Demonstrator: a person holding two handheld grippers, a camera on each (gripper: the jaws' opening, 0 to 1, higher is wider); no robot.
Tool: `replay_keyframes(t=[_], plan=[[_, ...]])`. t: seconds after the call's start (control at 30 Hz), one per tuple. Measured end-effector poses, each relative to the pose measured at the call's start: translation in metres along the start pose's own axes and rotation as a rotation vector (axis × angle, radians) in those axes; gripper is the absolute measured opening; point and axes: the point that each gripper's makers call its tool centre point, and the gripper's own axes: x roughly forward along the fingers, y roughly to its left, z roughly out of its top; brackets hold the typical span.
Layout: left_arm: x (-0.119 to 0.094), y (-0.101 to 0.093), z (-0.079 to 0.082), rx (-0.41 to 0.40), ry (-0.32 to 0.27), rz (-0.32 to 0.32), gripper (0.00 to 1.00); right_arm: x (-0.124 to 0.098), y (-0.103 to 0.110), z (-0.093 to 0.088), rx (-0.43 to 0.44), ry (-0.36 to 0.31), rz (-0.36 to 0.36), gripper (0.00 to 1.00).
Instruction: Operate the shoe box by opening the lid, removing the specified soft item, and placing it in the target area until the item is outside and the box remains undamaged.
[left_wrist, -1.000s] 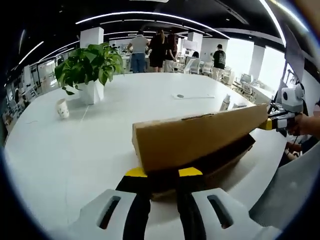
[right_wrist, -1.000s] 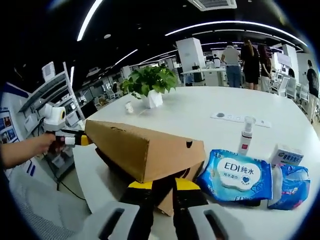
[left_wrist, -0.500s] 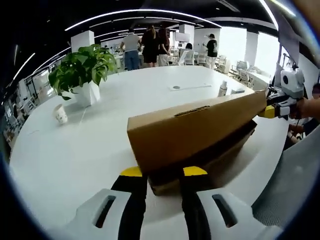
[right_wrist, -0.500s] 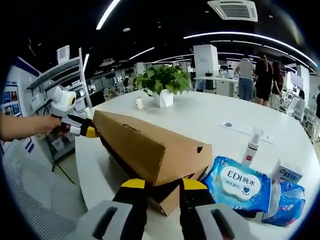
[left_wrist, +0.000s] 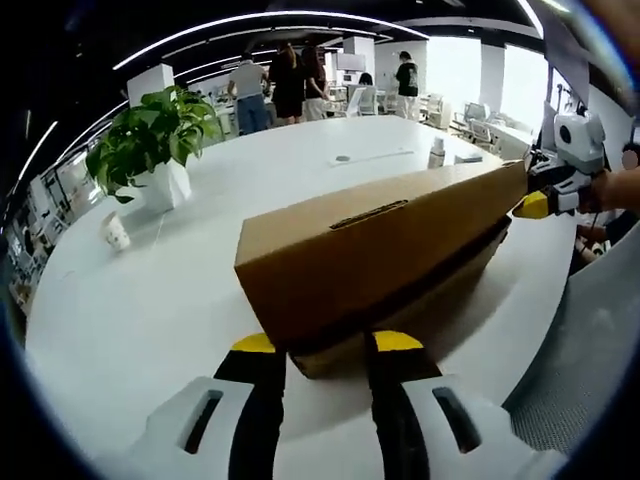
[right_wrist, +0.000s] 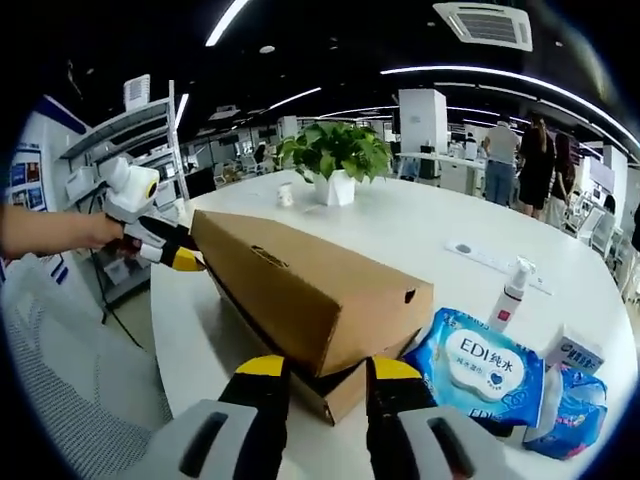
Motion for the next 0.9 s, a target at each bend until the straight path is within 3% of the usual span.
replay_keyframes(t=[0.43, 0.9], plan=[[0.0, 0.0, 0.0, 0.005, -0.031, 0.001, 0.33, 0.007, 0.005, -0.005, -0.013, 0.01, 0.004, 0.29], [-0.002, -0.003, -0.002, 0.02, -0.015, -0.014, 0.36, -0.005, 0.002, -0.001, -0.055, 0.001, -0.002, 0.33]])
